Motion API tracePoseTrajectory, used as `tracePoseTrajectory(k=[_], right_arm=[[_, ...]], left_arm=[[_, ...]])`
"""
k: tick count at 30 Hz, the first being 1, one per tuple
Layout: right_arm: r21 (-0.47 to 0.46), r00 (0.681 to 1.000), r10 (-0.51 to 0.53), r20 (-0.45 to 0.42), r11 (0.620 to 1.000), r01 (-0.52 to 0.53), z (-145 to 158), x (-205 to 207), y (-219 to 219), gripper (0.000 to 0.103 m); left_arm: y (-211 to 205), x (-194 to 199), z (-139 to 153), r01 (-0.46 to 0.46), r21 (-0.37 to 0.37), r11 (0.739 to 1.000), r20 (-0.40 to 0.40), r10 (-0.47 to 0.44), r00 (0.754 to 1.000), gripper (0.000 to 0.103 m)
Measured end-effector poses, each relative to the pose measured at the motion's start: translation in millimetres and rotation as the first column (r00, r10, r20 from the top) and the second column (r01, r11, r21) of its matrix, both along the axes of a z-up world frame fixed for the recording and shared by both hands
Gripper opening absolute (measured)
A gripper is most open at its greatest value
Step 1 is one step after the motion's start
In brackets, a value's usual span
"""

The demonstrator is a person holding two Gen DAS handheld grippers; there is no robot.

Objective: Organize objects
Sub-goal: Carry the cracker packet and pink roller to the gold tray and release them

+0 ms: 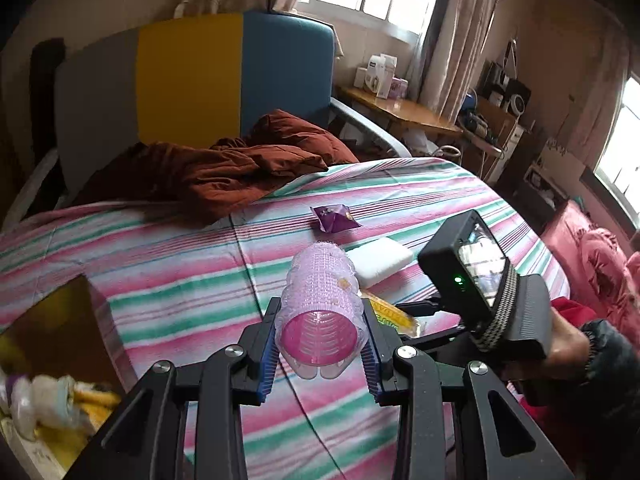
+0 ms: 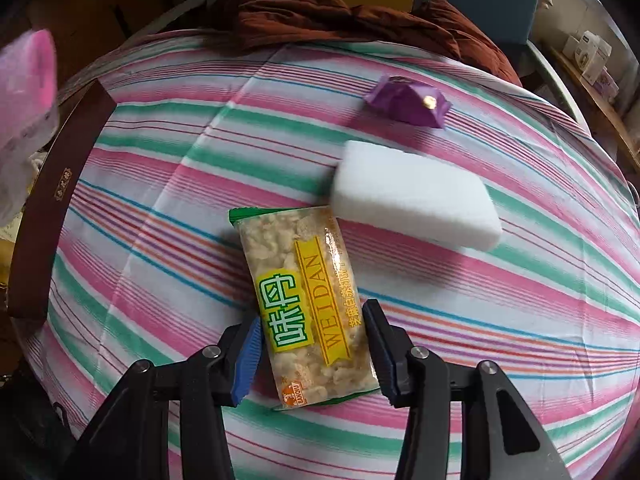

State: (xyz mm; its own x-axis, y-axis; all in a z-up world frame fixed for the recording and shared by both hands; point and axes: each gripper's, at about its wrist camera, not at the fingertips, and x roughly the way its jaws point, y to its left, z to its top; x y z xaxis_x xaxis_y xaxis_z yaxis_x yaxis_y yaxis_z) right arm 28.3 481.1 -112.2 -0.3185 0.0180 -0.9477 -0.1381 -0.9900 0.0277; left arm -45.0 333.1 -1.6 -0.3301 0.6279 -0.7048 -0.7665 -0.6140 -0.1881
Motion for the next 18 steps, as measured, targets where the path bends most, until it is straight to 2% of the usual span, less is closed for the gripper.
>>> tracePoseTrajectory(k=[18], right_arm=[[-0.013, 0.999, 0.035, 0.017, 0.999, -0.035, 8, 7, -78, 0.049]], left_arm=[[-92, 8, 3, -0.091, 0.056, 0.994, 0.025, 0.090, 0.996, 0.036]])
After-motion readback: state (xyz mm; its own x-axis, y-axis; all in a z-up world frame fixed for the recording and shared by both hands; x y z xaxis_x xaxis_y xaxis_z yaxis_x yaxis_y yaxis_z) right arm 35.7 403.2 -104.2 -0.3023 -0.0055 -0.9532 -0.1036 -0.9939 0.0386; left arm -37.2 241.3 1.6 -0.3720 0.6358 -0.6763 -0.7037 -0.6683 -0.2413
